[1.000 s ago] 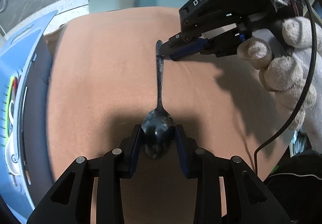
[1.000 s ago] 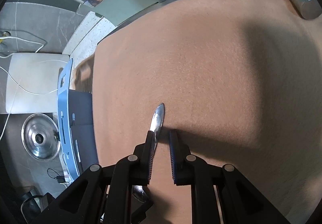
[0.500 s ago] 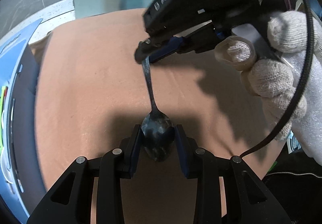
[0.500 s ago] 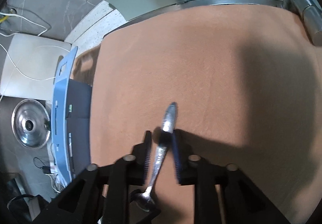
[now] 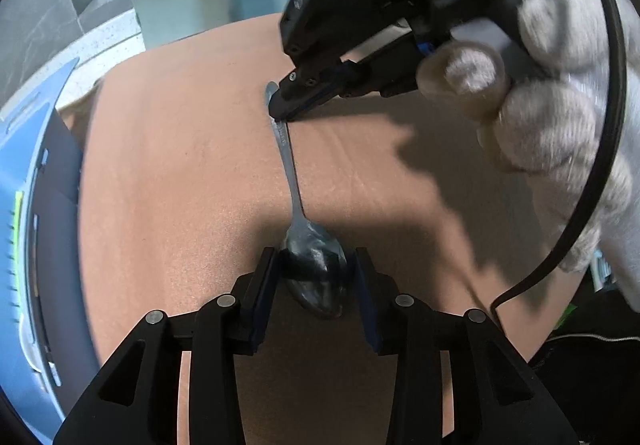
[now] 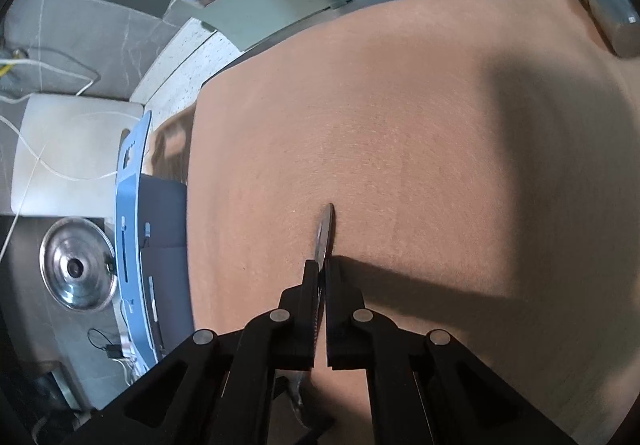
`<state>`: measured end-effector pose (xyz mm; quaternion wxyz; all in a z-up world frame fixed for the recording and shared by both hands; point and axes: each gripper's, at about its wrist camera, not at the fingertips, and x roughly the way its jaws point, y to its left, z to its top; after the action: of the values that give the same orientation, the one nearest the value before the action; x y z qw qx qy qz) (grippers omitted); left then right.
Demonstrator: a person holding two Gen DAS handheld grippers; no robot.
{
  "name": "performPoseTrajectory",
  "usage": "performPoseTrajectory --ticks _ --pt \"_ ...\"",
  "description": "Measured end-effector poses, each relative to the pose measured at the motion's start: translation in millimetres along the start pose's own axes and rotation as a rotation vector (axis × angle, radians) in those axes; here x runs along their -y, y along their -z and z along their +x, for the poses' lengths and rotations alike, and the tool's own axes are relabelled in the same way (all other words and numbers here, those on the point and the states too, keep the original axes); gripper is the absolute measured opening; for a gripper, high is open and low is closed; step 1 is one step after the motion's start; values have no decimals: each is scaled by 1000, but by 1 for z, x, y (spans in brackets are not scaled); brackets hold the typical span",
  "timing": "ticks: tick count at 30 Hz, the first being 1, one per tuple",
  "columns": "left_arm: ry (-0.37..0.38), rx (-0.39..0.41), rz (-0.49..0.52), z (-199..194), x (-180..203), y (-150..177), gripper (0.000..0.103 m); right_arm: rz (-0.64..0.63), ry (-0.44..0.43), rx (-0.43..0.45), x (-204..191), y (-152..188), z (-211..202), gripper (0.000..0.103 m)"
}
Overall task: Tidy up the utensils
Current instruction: 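Hold the metal spoon with both tools and lift it off the mat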
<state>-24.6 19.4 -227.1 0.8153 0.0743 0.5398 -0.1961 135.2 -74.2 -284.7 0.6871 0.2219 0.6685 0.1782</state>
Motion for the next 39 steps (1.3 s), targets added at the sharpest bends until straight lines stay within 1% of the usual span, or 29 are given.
performPoseTrajectory --ticks 3,7,8,10,12,15,17,19,22,26,29,32,36,39 --pt "-23 -5 26 0 6 1 36 -2 3 -1 -2 1 0 3" --pt "-17 -1 5 -2 5 3 36 1 0 -2 -2 2 0 3" --pt "-16 0 -4 -2 4 1 36 3 -2 -4 -2 2 0 3" --pt "-14 0 -13 -2 -1 1 31 12 -8 -9 -1 1 0 3" --pt "-14 -1 -23 -4 -6 2 30 26 -21 -16 -1 1 1 3" --pt "21 4 -71 -7 -17 2 27 27 -39 -20 0 2 2 3" --pt "47 10 -115 -8 -27 5 27 6 -49 -36 -2 2 4 3" --pt "44 13 -144 -10 -35 7 27 9 -54 -48 -2 2 5 6" --pt "42 10 -140 -9 -41 8 27 13 -47 -53 -2 2 8 6" --pt "25 4 -116 -7 -35 8 26 0 -20 -53 -7 2 10 6" --pt "40 9 -130 -6 -38 8 25 3 -7 -62 -9 1 11 7" --pt "41 10 -140 -6 -42 10 19 22 -15 -74 -7 0 11 7" --pt "75 18 -181 -4 -51 10 15 28 -21 -74 -8 0 11 10" --pt "64 18 -161 -4 -49 11 15 10 7 -60 -12 2 11 10"
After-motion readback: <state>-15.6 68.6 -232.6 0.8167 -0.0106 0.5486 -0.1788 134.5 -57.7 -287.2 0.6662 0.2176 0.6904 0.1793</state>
